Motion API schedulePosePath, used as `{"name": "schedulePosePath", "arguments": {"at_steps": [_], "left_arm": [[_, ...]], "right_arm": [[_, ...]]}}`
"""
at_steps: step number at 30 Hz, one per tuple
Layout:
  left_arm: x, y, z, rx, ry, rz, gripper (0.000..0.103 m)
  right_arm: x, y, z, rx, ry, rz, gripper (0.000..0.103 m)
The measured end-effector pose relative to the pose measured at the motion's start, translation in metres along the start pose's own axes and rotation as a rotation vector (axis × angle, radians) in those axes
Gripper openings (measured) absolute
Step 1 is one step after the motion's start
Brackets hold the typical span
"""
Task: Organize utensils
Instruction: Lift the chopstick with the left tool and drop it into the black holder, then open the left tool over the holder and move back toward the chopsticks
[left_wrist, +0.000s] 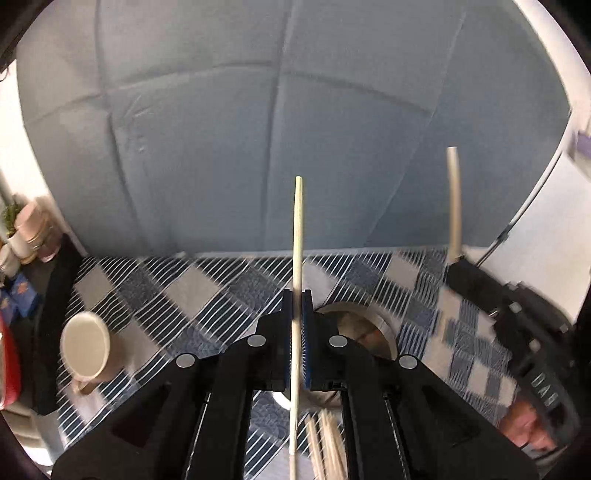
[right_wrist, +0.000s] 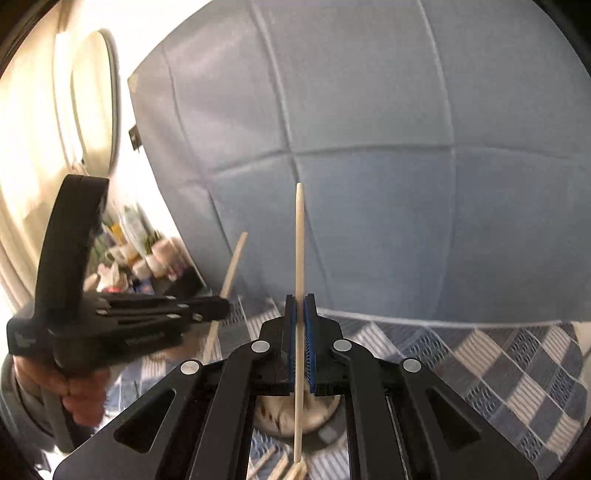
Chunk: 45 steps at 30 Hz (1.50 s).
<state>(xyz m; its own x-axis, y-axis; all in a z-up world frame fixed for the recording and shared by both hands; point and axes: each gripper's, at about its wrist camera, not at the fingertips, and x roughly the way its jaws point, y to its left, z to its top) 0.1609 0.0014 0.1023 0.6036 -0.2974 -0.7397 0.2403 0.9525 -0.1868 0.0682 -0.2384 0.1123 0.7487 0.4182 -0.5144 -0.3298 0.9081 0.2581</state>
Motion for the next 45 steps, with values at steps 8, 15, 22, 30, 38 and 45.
{"name": "schedulePosePath", "arguments": {"at_steps": [8, 15, 22, 30, 38, 45], "left_arm": [[0.024, -0.002, 0.021, -0.025, -0.046, -0.11, 0.005], [0.049, -0.013, 0.023, 0.024, -0.062, -0.112, 0.005], [0.06, -0.004, 0.009, -0.018, -0.003, -0.129, 0.005], [0.038, 0.004, 0.007, -0.023, -0.014, -0.102, 0.024], [0.018, 0.013, -0.008, -0.018, 0.001, -0.042, 0.051], [0.01, 0.015, -0.027, 0.013, 0.06, 0.006, 0.067]], "right_arm": [[0.033, -0.01, -0.003, 0.03, -0.043, 0.038, 0.005], [0.053, -0.02, -0.025, 0.059, 0.027, 0.033, 0.005], [0.044, -0.032, -0.039, 0.089, 0.045, 0.01, 0.008], [0.025, -0.03, -0.028, 0.067, 0.004, -0.02, 0.009], [0.01, -0.018, -0.029, 0.052, 0.032, -0.057, 0.029], [-0.004, -0.008, -0.04, 0.053, 0.057, -0.065, 0.051]]}}
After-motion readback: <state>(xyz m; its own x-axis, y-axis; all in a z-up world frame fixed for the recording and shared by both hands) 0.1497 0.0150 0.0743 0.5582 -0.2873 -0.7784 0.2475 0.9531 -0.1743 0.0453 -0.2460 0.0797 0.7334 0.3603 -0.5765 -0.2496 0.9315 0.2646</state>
